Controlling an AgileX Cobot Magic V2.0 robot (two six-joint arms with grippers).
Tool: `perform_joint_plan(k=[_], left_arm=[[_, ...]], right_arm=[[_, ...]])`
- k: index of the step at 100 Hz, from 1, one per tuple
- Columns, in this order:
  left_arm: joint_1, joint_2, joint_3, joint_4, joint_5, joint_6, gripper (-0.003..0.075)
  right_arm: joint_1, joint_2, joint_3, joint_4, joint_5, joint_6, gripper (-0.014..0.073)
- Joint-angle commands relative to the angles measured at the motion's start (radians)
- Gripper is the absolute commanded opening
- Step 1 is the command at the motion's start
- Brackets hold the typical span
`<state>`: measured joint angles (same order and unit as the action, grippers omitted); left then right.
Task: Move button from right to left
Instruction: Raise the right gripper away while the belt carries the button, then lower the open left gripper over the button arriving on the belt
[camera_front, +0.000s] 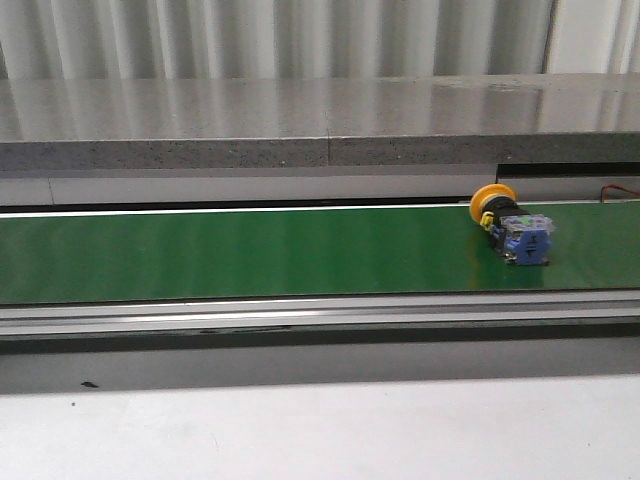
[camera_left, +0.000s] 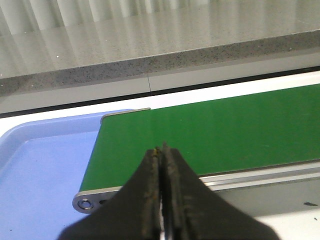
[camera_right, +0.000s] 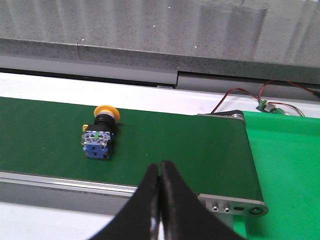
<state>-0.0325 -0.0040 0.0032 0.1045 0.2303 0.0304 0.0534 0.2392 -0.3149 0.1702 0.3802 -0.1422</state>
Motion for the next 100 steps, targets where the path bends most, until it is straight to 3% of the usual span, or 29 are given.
perform_joint_plan(k=[1,22,43,72,100], left_arm=[[-0.004,-0.032,0.039,0.001,-0.091,0.000,-0.0021],[-0.004,-0.032,0.039,0.001,-0.123,0.000,-0.0021],[-0.006,-0.032,0.017,0.001,-0.279,0.000,-0.0021],[-0.006,0.011,-0.167,-0.017,-0.080,-0.006,-0.0021],[-0.006,0.225,-0.340,-0.104,0.082,-0.006,-0.0021]], right_arm=[[0.002,0.006,-0.025,0.001,-0.078,-0.009,-0.0067],[0.002,0.006,-0.025,0.001,-0.078,-0.009,-0.0067],[0.002,0.006,-0.025,0.001,-0.078,-0.009,-0.0067],[0.002,0.006,-0.025,0.001,-0.078,-0.009,-0.0067],[0.002,0.006,-0.025,0.001,-0.078,-0.009,-0.0067]])
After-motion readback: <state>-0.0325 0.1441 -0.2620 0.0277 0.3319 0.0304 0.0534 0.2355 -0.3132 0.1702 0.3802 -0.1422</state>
